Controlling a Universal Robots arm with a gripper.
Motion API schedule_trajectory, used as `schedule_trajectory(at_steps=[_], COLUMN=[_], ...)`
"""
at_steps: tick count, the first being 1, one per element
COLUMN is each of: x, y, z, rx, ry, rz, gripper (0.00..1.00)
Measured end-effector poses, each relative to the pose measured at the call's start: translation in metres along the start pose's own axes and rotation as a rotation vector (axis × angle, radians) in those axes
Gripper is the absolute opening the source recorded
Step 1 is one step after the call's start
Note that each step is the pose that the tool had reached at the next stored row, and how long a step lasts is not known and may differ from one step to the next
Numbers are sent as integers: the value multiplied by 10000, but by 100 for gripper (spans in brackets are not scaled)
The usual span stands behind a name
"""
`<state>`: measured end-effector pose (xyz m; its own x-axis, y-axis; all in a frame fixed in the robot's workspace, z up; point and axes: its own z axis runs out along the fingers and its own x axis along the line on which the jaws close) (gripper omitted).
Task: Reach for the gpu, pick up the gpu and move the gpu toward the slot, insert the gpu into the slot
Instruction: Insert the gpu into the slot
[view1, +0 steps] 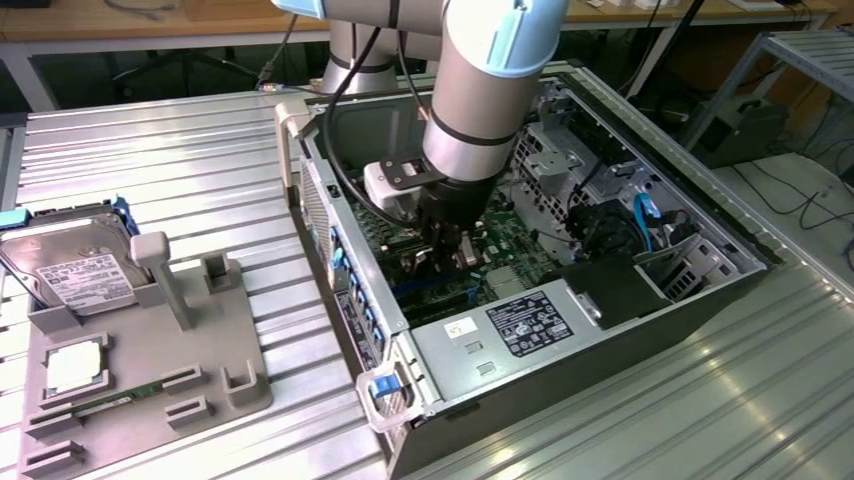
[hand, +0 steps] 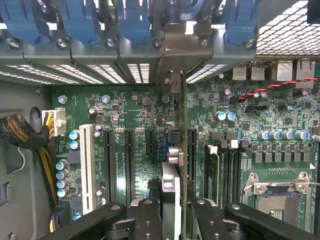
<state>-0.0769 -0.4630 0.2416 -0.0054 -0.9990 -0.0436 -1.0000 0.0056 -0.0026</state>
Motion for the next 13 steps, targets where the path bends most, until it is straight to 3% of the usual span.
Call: schedule_trajectory(at_steps=[6, 7, 9, 13], x=[0, -2, 8, 12], y=[-1, 0, -1, 0], z=[17, -40, -41, 48], rx=[-26, -30, -30, -31], ry=[-11, 0, 1, 1], rz=[1, 1, 0, 1], gripper=[28, 28, 28, 28])
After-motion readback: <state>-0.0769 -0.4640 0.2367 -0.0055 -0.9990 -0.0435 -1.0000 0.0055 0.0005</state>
